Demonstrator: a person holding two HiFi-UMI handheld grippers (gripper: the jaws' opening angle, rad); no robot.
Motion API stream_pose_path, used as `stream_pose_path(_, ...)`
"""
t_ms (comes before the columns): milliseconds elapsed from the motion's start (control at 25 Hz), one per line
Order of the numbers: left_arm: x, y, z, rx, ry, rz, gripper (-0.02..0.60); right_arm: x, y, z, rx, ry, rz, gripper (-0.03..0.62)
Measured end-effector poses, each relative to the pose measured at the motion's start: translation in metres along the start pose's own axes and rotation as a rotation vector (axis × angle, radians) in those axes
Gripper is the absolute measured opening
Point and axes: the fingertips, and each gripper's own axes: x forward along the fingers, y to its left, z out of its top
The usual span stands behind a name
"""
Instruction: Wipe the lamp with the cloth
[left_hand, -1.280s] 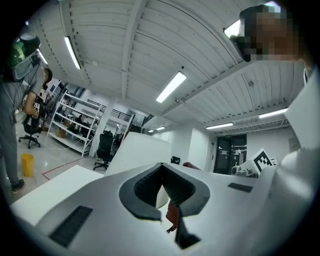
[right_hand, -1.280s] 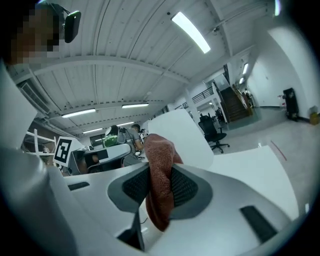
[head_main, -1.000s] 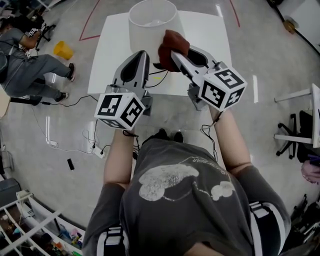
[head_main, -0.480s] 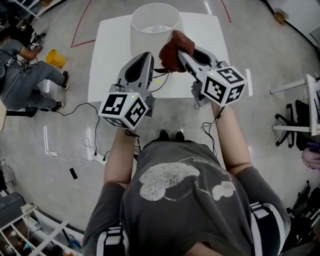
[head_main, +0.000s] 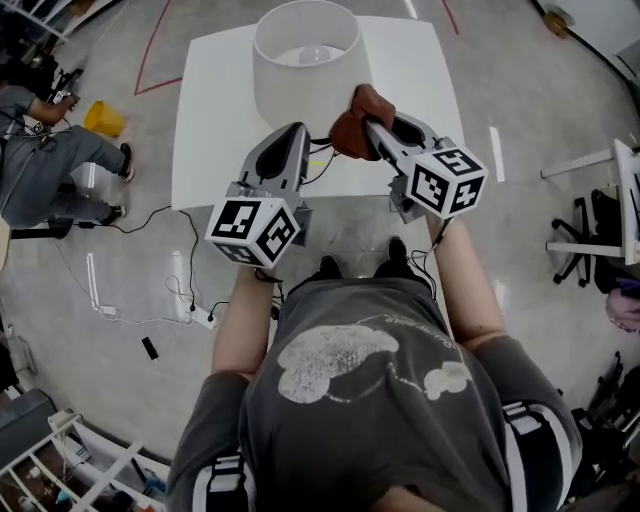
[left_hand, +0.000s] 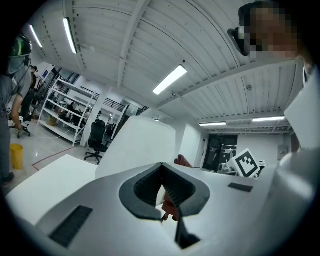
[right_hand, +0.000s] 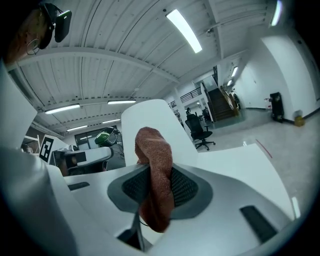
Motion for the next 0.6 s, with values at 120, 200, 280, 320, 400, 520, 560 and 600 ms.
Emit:
stream_pose_path(120,0.002,0.001,-0.010,-0.005,0.000,0.042,0.008,-0.002,-0.010,-0.009,0.003,0.019,0.034,0.092)
stream_pose_path(200,0.005,0.002,-0.018,-0.011,0.001,0.071,0.008,-0.001,-0.018,-0.014,0.002,0.039,0.053,0.092)
stream_pose_path(280,0.008,0.002,-0.026,-0.016,0.005,0.101,0.008,0.000,-0.026,-0.024,0.005,0.073,0.069,0.092)
stream_pose_path(320,0.009,0.001,-0.030,-0.019,0.008,0.115,0.008,0.001,-0.030,-0.029,0.006,0.091,0.076,0.092)
stream_pose_path(400,0.013,-0.003,-0.038,-0.023,0.013,0.141,0.008,0.002,-0.039,-0.038,0.005,0.124,0.088,0.092)
stream_pose_path(520,0.017,-0.011,-0.048,-0.030,0.019,0.175,0.008,0.001,-0.047,-0.043,0.002,0.155,0.113,0.092)
stream_pose_path(560,0.018,-0.013,-0.049,-0.032,0.017,0.185,0.008,0.000,-0.047,-0.041,-0.001,0.157,0.123,0.092)
stream_pose_path(600,0.019,-0.016,-0.050,-0.032,0.014,0.195,0.008,-0.001,-0.047,-0.037,-0.003,0.155,0.136,0.092)
